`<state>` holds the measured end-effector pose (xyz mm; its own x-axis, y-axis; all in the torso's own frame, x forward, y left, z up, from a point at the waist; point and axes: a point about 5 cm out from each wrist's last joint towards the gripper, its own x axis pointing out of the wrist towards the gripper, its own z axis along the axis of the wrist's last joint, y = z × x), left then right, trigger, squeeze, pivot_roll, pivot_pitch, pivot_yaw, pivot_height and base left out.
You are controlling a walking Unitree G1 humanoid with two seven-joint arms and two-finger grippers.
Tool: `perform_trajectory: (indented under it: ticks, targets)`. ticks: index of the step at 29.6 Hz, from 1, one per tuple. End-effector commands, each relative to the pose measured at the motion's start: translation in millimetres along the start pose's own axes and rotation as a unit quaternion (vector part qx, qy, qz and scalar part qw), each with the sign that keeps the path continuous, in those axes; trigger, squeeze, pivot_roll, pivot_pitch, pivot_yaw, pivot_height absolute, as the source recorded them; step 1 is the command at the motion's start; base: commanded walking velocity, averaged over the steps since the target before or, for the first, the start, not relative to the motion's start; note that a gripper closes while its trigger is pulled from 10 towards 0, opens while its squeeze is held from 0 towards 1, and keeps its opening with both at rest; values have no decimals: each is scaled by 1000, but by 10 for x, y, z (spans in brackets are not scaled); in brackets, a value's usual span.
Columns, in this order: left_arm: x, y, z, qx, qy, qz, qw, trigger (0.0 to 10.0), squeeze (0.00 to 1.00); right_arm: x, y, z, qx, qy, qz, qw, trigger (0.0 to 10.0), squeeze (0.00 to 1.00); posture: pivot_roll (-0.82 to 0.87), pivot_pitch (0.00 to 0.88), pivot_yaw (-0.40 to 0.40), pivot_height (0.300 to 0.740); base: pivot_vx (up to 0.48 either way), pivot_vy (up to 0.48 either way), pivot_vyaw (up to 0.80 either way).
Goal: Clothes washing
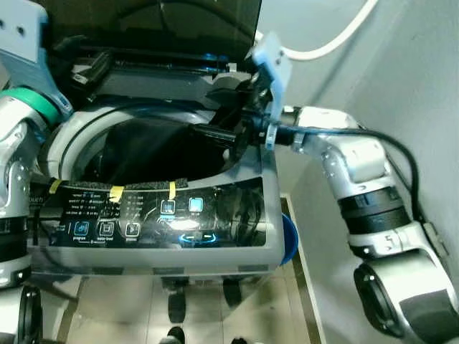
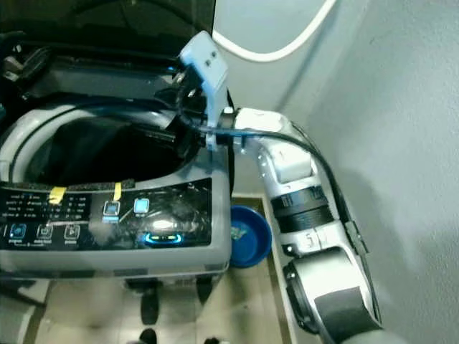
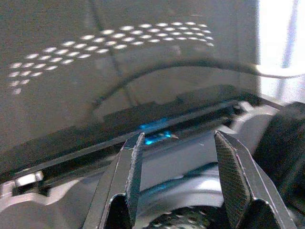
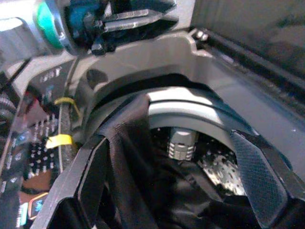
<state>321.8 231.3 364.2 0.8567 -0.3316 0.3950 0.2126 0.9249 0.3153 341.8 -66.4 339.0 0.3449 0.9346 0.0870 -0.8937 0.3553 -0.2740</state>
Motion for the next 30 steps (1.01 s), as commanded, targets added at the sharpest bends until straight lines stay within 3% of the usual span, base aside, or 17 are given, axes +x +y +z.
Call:
perform_trajectory:
  ticks: [1,6,7,8,9,10,13,18,20,22,26,27,28,29,30]
  targets:
    - [-40,-96,-27,-6,17,-34,999,10000,0,-124,36,46,11,-24,-5,1000,10000,0,80,196,-11,740,0,0,0]
    - [-120,-218,-62,-41,60,-81,994,10000,0,-347,41,153,49,-68,-41,996,10000,0,84,194,-8,740,0,0,0]
    - [-150,-267,-127,-103,83,-78,988,10000,0,-433,53,184,67,-90,-41,993,10000,0,98,189,-2,740,0,0,0]
    - [-231,-357,-302,-125,132,-82,980,10000,0,-533,98,213,71,-119,-26,990,10000,0,94,194,4,740,0,0,0]
    - [-231,-357,-302,-125,132,-82,980,10000,0,-533,98,213,71,-119,-26,990,10000,0,94,194,4,740,0,0,0]
    - [-300,-422,-421,-137,167,-85,973,10000,0,-604,139,234,73,-137,-16,988,10000,0,94,194,4,740,0,0,0]
    - [-336,-427,-459,-147,172,-77,971,10000,0,-646,176,245,67,-146,-12,987,10000,0,92,194,6,740,0,0,0]
    - [-285,-266,-284,-126,140,-75,979,10000,0,-720,293,159,61,-124,-3,990,10000,0,98,203,16,740,0,0,0]
    - [-259,-232,-216,-84,120,-79,986,10000,0,-640,337,39,45,-91,-14,995,10000,0,92,201,20,740,0,0,0]
    - [-219,-278,-77,-95,80,-94,988,10000,0,-481,361,2,35,-74,-27,996,10000,0,89,197,23,740,0,0,0]
    - [-217,-379,49,-104,51,-133,984,10000,0,-351,363,9,14,-60,-35,998,10000,0,89,197,22,740,0,0,0]
    - [-306,-512,184,-106,16,-213,971,10000,0,-32,337,46,-48,-37,-37,997,10000,0,78,197,6,740,0,0,0]
    - [-343,-542,223,-107,6,-235,966,10000,0,90,336,64,-68,-29,-39,997,10000,0,78,197,6,740,0,0,0]
    - [-343,-542,223,-107,6,-235,966,10000,0,90,336,64,-68,-29,-39,997,10000,0,78,197,6,740,0,0,0]
    - [-382,-555,265,-107,-4,-253,962,10000,0,260,334,97,-107,-20,-43,993,10000,0,75,196,0,740,0,0,0]
